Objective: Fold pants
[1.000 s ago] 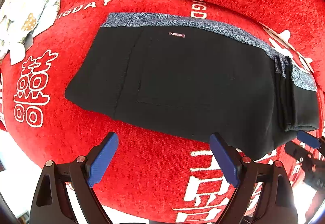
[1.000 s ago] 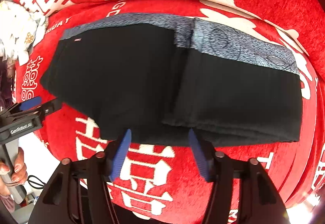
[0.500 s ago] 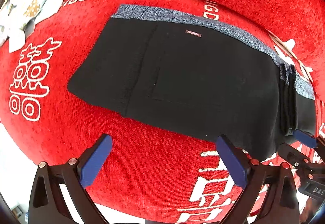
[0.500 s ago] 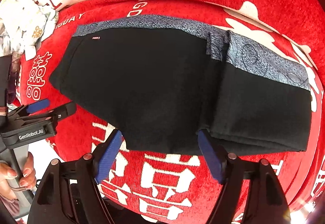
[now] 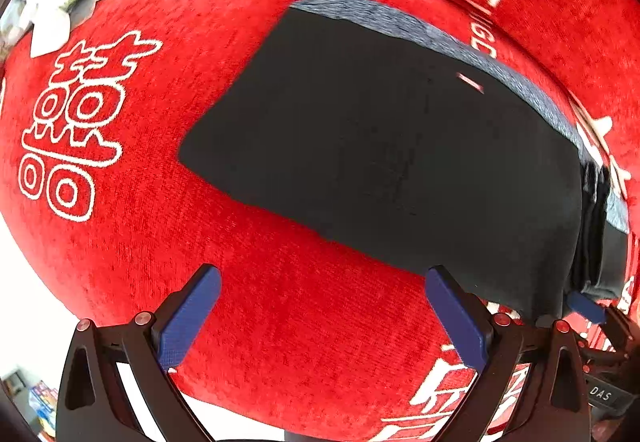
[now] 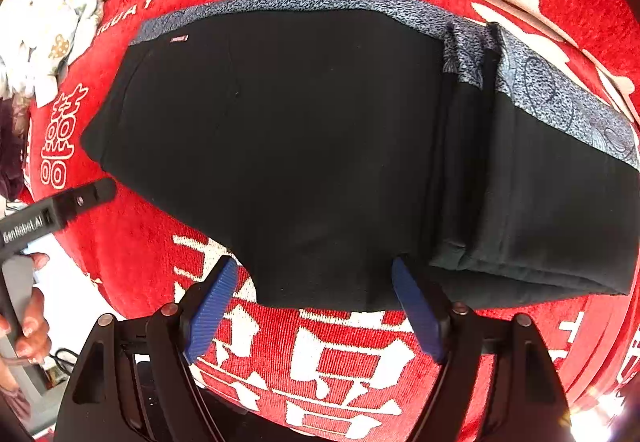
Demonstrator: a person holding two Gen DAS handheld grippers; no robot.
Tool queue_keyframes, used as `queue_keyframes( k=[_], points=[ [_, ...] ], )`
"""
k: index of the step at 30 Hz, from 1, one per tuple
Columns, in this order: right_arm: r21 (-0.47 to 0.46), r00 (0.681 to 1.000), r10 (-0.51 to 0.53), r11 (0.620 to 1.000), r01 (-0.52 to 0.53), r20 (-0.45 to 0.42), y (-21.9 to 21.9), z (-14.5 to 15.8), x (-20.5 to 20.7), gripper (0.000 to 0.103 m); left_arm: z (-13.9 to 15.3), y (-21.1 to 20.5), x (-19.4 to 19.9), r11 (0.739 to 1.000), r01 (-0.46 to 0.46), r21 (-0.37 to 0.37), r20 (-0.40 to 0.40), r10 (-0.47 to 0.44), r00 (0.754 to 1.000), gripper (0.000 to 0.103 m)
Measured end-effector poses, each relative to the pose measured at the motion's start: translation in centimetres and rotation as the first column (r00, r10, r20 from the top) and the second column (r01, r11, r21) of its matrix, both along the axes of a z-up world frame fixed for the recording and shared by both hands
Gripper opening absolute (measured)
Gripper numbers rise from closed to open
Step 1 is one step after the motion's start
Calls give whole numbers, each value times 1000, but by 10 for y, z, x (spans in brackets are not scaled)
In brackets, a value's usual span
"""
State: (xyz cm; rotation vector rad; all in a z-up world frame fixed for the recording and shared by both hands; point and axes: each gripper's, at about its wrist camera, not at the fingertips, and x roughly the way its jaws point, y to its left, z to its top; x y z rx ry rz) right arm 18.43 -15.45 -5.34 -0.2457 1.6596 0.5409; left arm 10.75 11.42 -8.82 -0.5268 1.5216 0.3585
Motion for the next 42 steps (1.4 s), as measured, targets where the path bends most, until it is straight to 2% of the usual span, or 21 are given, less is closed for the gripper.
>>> queue_keyframes(
  k=[3, 7, 13, 17, 21, 24, 28, 31, 34, 37, 38, 42],
  points=[
    [-4, 1000, 2, 1000, -2, -6, 1, -3, 1, 83, -5, 20, -4, 994, -50, -96, 37, 54, 998, 102],
    [-6, 1000, 6, 1000, -6, -12, 2, -5, 2, 84, -5, 49, -11, 970, -136, -200, 115, 161, 980, 102],
    [-13, 1000, 10, 1000, -10, -16, 8, -10, -2, 86, -16, 73, -10, 938, -172, -301, 179, 232, 956, 102],
    [-20, 1000, 28, 999, -28, -15, 14, -13, -4, 90, -23, 69, -12, 912, -198, -358, 203, 283, 937, 102],
    [-26, 999, 42, 999, -43, -9, 17, -15, -7, 90, -35, 75, -20, 870, -237, -432, 229, 360, 904, 102],
    [-28, 999, 40, 999, -40, -6, 20, -16, -9, 90, -45, 75, -23, 838, -274, -472, 196, 403, 894, 102],
    [-38, 999, 40, 998, -40, -5, 21, -17, -10, 90, -42, 72, -17, 857, -259, -445, 218, 384, 897, 102],
    [-40, 999, 41, 998, -42, -5, 23, -18, -11, 90, -40, 71, -15, 858, -270, -437, 219, 392, 894, 102],
    [-38, 999, 38, 999, -38, -4, 24, -18, -11, 90, -26, 72, -17, 850, -262, -456, 268, 412, 871, 102],
    [-34, 999, 41, 999, -41, -2, 22, -20, -10, 91, -6, 70, -14, 860, -218, -461, 348, 402, 847, 102],
    [-30, 999, 44, 999, -44, -2, 22, -21, -12, 93, -4, 69, -10, 865, -211, -454, 357, 394, 847, 102],
    [-41, 998, 68, 997, -68, 2, 29, -24, -17, 98, -23, 64, 10, 900, -204, -386, 293, 329, 898, 102]
  ],
)
